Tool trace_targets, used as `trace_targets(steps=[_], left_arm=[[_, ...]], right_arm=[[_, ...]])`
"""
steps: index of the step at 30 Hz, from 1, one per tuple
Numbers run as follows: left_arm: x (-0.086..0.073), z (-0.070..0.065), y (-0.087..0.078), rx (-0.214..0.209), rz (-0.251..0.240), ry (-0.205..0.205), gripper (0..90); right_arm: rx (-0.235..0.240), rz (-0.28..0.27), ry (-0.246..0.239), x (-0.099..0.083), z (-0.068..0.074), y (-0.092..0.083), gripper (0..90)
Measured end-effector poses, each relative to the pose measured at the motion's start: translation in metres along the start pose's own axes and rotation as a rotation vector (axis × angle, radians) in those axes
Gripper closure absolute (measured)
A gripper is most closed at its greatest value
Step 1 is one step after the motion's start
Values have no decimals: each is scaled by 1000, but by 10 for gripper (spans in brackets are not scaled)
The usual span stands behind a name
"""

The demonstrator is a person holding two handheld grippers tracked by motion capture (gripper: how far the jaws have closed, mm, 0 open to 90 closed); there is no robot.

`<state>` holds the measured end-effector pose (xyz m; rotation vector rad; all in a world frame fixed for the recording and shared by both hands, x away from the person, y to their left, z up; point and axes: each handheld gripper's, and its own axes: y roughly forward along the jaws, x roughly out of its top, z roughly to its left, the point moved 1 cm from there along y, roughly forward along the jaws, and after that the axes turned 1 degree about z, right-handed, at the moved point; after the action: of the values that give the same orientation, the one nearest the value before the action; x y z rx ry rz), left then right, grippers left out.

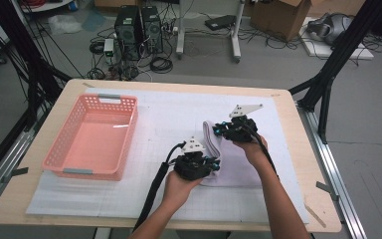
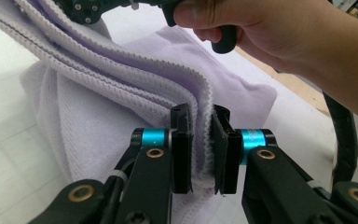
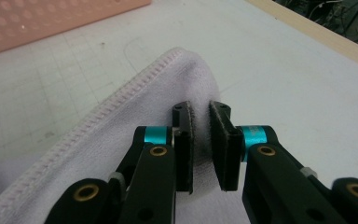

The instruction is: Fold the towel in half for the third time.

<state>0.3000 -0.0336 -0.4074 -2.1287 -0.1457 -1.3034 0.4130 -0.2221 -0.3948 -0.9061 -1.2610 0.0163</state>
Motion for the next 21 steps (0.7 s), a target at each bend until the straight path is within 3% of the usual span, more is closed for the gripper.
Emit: trace_targets(steps=[4,9,15,21], left_arm=[[1,-3,3,-5,-20,6,643],[0,-2,-4,5,-52,45,473],[-2,3,-22,30,-93,79,426],[-12,16,-39,64,-115,73,416]], right_arm=[[-21,7,-9,-9,-6,-5,808],[-40,3,-9,-20,-12,-14,809],[-57,-2,11,-32,-18,-22,809],[-81,6,40,-43,-25,-31,809]])
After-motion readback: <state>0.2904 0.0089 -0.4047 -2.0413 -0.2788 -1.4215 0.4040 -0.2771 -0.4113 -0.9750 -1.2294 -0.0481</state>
